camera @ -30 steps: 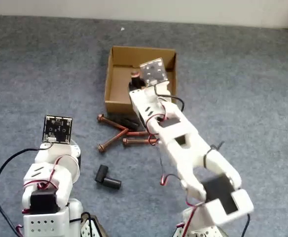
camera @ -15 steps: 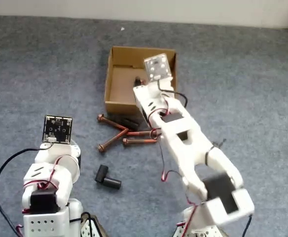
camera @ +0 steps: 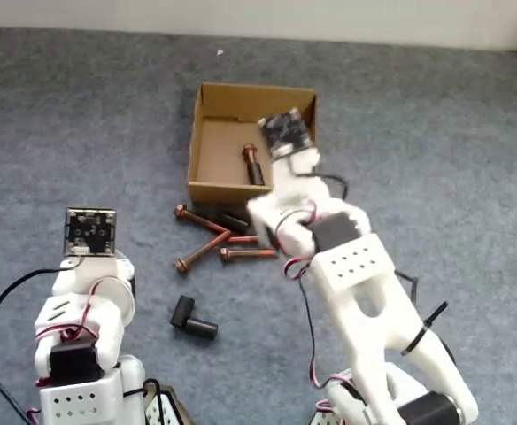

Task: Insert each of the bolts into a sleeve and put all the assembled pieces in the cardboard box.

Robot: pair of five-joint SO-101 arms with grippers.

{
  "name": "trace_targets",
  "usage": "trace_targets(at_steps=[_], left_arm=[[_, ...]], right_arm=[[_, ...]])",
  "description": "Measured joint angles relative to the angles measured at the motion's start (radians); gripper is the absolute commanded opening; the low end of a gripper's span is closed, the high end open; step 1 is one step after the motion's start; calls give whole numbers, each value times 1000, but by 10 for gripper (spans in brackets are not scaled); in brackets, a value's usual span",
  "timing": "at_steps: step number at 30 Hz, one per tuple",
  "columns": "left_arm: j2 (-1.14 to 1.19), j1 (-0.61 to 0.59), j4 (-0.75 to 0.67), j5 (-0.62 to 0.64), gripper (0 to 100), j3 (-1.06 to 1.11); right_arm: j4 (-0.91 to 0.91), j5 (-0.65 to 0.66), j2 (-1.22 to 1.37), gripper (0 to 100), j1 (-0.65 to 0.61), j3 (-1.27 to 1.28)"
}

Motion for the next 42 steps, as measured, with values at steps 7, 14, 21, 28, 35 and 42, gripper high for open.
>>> trace_targets(at_steps=[7, 14, 21, 28, 35, 42], left_arm=[[0, -95, -29, 0, 7, 0], [0, -103, -29, 0, 7, 0], [0, -103, -29, 0, 7, 0], [0, -103, -29, 0, 7, 0], [0, -103, -29, 0, 7, 0], [0, -103, -29, 0, 7, 0]], right_arm=[[255, 0, -64, 213, -261, 0], [184, 0, -69, 213, -511, 127], [-28, 0, -69, 213, -582, 282], [-144, 0, 17, 213, -569, 304], [-150, 0, 146, 213, -569, 304], [-196, 0, 252, 213, -569, 302]])
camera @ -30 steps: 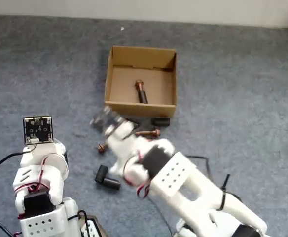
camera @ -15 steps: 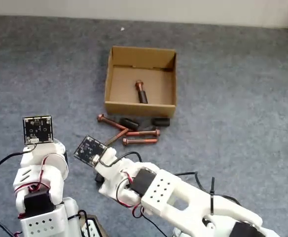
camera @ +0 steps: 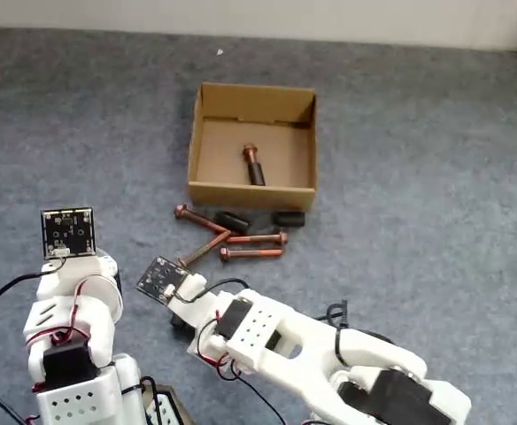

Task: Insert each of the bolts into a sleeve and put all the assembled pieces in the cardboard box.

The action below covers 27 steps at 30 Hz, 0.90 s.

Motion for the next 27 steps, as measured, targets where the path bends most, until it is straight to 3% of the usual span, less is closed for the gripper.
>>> trace_targets(at_steps=[21, 27], left_arm=[[0, 3, 0, 0, 7, 0], [0, 3, 0, 0, 7, 0]], right_arm=[[-46, -2, 29, 207, -37, -17], [-58, -2, 37, 42, -37, -20]])
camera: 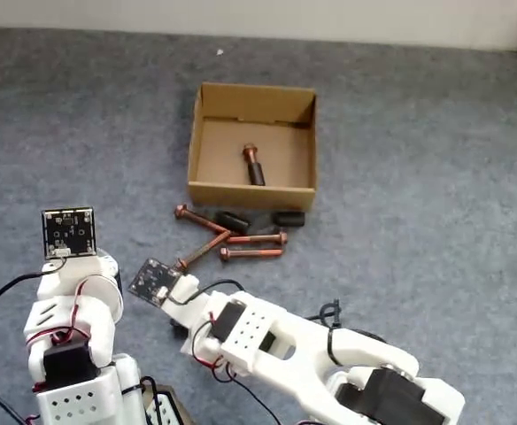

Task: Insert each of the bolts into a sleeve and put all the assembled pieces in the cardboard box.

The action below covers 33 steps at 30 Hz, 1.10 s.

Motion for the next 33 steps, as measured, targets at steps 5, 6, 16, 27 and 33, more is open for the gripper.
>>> trace_targets(at_steps=[5, 6, 16, 27, 33], left_arm=[[0, 0, 0, 0, 7, 0], [0, 0, 0, 0, 7, 0], [0, 2, 0, 0, 6, 0], [2, 75, 3, -3, 6, -40], [2, 272, 89, -74, 7, -114]], right_arm=[[-54, 48, 3, 6, 0, 2], [-57, 84, 3, 6, 0, 2], [181, 173, -229, 6, 195, 6], [407, -5, -545, 6, 603, 17], [414, -72, -557, 6, 822, 21]])
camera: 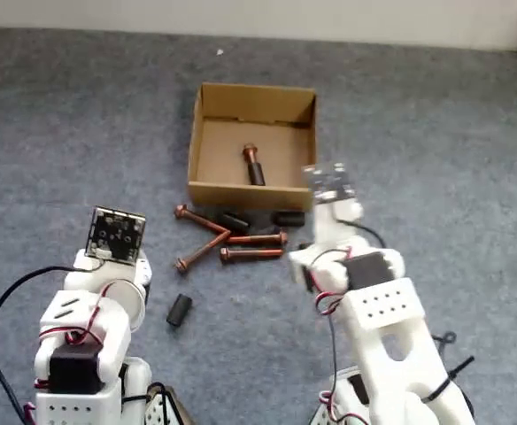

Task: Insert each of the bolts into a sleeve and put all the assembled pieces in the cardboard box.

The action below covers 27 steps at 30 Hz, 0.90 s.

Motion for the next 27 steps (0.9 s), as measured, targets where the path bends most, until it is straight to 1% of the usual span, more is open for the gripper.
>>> trace_targets(at_steps=[4, 7, 9, 11, 13, 17, 27], left_arm=[[75, 104, 9, -60, 7, -58], [222, 170, 9, -97, 11, -130], [341, 221, 9, -127, 50, -196], [460, 267, 9, -158, 120, -269], [580, 305, 9, -173, 168, -334], [804, 379, -6, -180, 142, -453], [1323, 480, -183, -181, 133, -703]], right_arm=[[-60, -8, -5, 6, 120, 35], [-129, -8, -8, 6, 181, 81], [-166, -8, -9, 6, 203, 104], [-186, -8, -11, 6, 226, 112], [-195, -8, -11, 6, 252, 117], [-198, -8, -12, 6, 295, 117], [-198, -8, -12, 6, 410, 117]])
